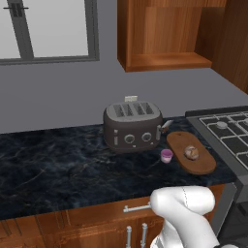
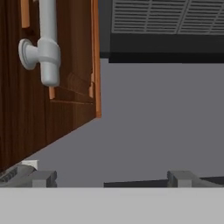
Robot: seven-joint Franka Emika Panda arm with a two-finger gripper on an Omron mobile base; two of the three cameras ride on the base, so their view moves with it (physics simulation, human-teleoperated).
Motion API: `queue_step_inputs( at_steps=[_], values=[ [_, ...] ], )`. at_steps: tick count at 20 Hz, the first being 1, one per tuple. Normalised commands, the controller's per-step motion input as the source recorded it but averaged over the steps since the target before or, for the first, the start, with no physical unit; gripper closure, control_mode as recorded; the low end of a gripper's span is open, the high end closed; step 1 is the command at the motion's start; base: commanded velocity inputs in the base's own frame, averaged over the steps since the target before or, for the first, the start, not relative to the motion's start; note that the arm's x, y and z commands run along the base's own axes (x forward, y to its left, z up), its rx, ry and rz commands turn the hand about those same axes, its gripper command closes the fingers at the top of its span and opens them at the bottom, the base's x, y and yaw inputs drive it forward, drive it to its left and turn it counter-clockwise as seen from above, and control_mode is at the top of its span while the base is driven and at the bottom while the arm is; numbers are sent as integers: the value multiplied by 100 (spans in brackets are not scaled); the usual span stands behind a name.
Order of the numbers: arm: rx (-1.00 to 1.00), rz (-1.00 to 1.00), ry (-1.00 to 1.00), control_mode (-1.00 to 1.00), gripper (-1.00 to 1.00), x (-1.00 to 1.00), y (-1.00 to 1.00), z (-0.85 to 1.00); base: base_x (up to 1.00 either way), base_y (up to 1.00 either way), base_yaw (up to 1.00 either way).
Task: Pick the bread, place it on the cutting board, pick the jam, place it on the counter, and close the cabinet.
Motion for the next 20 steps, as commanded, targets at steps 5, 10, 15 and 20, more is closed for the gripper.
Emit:
queue_step_inputs(
  at_steps=[5,10,15,20],
  values=[
    [0,5,0,-100,-100,0,-4,0,0,0,0],
    [0,9,0,-100,-100,0,-11,2,0,0,0],
    [0,8,0,-100,-100,0,-3,15,0,0,0],
    [0,7,0,-100,-100,0,0,22,0,0,0]
  ],
)
